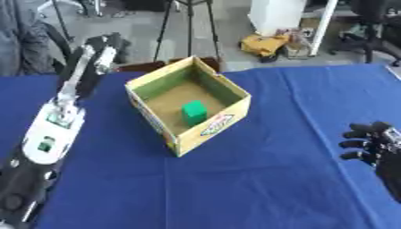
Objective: Pick up objects on the table and place them in the box.
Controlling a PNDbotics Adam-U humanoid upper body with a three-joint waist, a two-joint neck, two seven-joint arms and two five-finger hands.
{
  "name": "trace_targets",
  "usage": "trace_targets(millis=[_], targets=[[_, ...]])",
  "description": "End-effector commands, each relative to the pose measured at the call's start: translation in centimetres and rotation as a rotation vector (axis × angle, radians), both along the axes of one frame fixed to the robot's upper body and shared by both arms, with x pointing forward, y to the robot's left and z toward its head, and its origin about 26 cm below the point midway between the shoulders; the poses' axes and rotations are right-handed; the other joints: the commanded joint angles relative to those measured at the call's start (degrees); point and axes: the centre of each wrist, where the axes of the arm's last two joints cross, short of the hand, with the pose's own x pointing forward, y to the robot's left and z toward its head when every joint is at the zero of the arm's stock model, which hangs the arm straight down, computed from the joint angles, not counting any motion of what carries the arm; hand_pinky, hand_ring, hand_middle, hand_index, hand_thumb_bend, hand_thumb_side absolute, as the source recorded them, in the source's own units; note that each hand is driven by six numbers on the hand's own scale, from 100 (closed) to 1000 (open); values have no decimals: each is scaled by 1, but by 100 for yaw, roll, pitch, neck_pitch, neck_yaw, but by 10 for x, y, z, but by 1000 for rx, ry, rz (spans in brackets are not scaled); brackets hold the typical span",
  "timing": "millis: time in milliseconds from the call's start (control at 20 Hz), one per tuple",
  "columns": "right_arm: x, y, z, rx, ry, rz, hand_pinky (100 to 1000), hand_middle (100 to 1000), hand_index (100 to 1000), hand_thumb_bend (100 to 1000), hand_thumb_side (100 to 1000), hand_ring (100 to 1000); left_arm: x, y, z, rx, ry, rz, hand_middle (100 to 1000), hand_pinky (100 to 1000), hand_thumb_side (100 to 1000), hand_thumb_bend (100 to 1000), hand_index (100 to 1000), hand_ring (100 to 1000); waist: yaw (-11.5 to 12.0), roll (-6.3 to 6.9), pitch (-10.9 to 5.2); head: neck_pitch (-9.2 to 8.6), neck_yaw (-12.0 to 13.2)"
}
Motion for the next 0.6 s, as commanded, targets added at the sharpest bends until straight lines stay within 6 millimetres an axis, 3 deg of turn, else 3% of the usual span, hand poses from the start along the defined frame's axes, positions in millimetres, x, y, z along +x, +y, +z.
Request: trace_targets(millis=[50,300,600], targets=[[1,-7,9,-15,-24,-16,604,679,815,100,910,696,-12,19,0,-91,26,27,543,623,1000,345,704,558,31,-7,-85,49,-66],[0,-9,9,-12,-26,-25,604,678,815,100,910,696,-26,35,-29,-178,100,73,542,620,1000,357,704,556,97,-5,-97,79,-44],[0,-9,9,-10,-26,-26,604,679,815,100,911,696,-33,39,-49,-209,150,88,542,619,1000,366,705,555,129,3,-100,199,54]])
